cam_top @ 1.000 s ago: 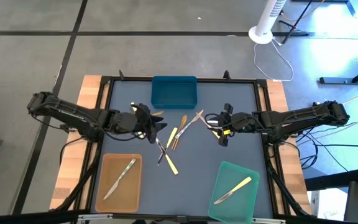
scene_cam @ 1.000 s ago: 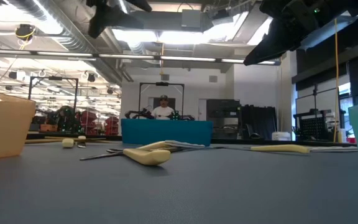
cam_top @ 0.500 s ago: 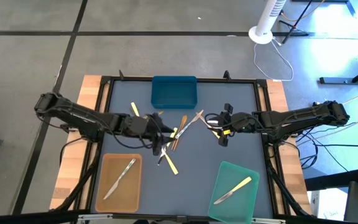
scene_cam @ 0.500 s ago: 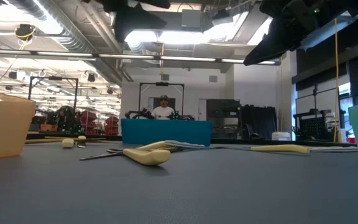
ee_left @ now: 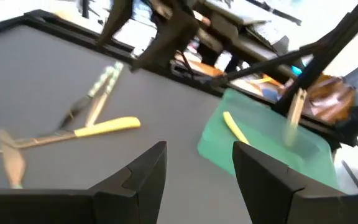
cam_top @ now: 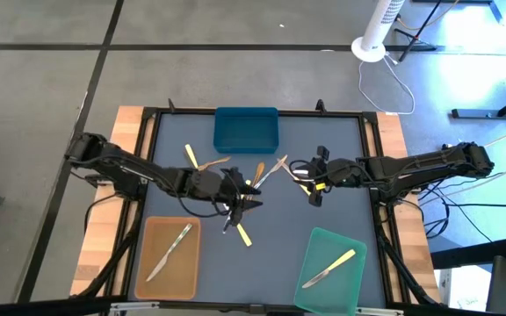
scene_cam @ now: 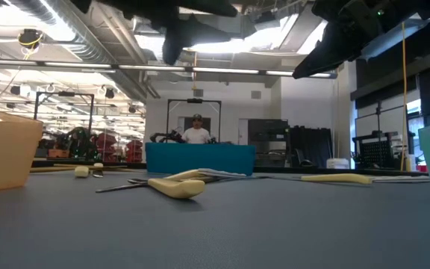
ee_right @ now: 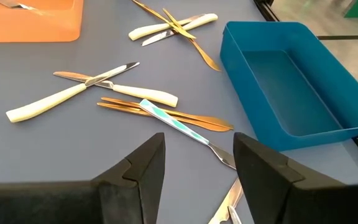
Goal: Sort silverware by color (type)
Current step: Put the yellow knife into the green bin
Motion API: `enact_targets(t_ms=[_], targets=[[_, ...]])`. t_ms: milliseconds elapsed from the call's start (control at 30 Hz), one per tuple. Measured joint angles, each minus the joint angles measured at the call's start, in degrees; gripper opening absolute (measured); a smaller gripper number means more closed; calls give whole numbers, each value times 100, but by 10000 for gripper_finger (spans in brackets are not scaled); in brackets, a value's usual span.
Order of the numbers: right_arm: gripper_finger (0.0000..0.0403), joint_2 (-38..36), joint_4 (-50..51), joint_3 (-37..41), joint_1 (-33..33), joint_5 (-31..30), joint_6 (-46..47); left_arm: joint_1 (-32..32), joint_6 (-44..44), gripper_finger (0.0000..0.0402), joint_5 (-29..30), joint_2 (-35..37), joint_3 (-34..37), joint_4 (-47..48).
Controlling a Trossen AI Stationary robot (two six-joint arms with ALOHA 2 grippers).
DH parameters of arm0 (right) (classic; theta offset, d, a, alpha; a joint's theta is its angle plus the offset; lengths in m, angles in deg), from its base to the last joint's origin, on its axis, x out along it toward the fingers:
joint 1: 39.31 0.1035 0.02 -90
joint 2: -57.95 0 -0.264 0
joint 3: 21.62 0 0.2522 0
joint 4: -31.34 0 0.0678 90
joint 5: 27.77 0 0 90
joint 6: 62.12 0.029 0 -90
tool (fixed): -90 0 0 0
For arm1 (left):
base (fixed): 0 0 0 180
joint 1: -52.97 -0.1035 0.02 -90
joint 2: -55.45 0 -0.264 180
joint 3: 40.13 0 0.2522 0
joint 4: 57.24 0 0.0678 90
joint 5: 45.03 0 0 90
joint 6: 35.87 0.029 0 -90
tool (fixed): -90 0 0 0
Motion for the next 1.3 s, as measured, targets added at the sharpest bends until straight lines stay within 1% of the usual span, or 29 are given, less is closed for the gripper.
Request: enact_targets(t_ms=[133, 200, 267, 367, 500, 667, 833, 1300], targets=[[179, 0, 2, 0, 0, -1, 0, 0, 138, 179, -685, -294, 1, 93], [179, 0, 2, 0, 0, -1, 0, 9, 580, 179, -1170, -444, 2, 132], [179, 0, 2, 0, 0, 0, 0, 34, 1070, 179, -1497, -563, 2, 221], [179, 0, 4, 0, 0, 0, 0, 81, 1739, 179, -1759, -677, 2, 566], [179, 0, 7, 0, 0, 0, 0, 92, 2444, 179, -1956, -731, 7, 1203], [179, 0, 9, 0, -2, 0, 1, 76, 2980, 179, -2021, -731, 7, 1900], [179, 0, 9, 0, 0, 0, 211, 76, 3437, 179, -2050, -731, 7, 2290], [179, 0, 7, 0, -2, 0, 314, 76, 3748, 179, -1888, -731, 7, 2217]])
